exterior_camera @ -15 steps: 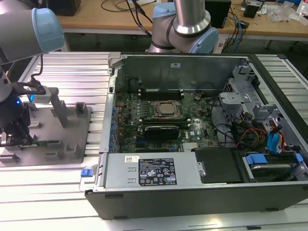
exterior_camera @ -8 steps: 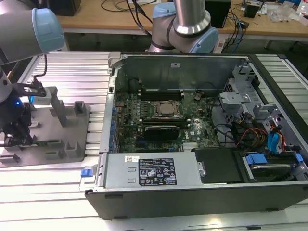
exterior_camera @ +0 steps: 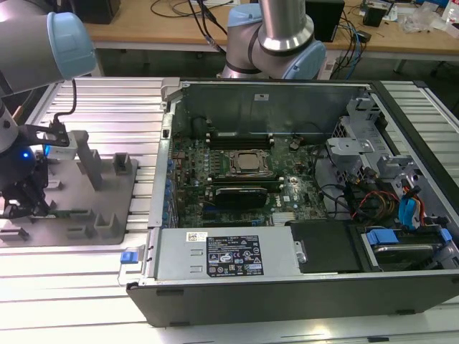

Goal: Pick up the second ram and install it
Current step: 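Pick up the second ram and move it above second insertion slot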

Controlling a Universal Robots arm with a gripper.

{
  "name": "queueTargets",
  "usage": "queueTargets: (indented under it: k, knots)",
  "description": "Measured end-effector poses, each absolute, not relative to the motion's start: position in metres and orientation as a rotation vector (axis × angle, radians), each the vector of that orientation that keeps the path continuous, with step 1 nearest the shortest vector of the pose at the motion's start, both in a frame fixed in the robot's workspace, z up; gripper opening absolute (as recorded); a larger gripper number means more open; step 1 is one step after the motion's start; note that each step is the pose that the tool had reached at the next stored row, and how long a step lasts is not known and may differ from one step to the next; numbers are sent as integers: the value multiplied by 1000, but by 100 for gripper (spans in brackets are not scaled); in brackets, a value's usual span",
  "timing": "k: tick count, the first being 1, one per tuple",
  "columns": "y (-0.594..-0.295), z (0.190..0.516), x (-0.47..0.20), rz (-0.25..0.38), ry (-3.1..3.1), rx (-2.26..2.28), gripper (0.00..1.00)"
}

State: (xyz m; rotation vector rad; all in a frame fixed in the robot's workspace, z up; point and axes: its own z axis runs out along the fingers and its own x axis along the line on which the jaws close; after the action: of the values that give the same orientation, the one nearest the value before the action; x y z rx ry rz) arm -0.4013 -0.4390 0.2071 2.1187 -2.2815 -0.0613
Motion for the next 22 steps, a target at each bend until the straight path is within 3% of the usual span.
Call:
queueTargets:
  k: [22]
  knots:
    - [-439, 211, -401, -60, -2204, 2197, 9]
